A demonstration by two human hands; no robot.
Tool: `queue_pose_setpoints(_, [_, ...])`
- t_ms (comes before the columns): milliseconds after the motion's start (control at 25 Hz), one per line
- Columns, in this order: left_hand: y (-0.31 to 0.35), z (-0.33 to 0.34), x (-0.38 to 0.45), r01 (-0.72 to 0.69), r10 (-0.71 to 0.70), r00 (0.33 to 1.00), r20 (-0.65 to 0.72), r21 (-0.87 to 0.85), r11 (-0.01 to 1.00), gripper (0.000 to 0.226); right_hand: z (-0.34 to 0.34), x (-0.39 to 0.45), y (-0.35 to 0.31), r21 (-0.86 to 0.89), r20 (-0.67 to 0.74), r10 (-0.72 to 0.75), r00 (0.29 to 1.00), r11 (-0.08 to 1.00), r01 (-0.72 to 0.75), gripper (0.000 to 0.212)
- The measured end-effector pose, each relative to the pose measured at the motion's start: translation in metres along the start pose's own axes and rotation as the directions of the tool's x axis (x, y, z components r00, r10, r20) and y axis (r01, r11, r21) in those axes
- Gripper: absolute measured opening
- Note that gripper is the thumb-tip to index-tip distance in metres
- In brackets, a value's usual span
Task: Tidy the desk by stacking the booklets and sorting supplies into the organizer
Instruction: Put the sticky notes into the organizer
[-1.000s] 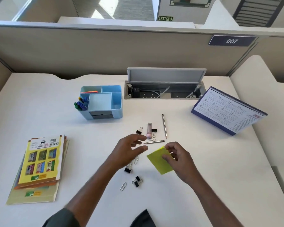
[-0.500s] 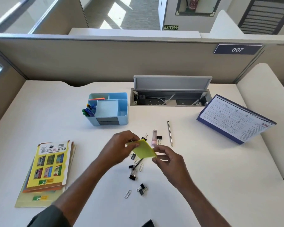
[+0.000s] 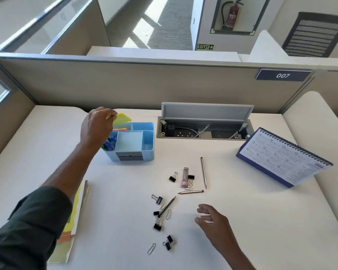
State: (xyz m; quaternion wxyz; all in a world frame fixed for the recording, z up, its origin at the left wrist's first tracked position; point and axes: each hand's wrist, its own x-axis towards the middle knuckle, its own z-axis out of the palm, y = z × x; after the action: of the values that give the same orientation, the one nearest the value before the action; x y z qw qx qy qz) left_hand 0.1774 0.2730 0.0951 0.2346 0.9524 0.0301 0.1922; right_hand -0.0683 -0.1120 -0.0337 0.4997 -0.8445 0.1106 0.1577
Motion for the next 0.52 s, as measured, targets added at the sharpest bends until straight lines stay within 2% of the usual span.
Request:
queue_pose_setpoints(160, [-0.010,0.019,0.010,0.020,-0.043,0.988,0.146,0.158,0.987,0.017,-0.002,0.005,0.009,-0.033,-0.025,-0.008,1.000,0.999,0.007,0.035])
queue_pose_setpoints(240, [-0.012,0.026,0.009,0.018,-0.055,0.983,0.176,0.202,0.979,0.020,-0.003,0.010,0.010,-0.040,-0.047,-0.007,0.999,0.999,0.005,0.034])
queue_pose_setpoints(520, [-0.008,0.022,0.030,0.058,-0.076,0.994,0.074,0.220,0.974,0.021,-0.013,0.050,-0.006,0.002,-0.161,0.011,0.987,1.000,-0.011,0.035])
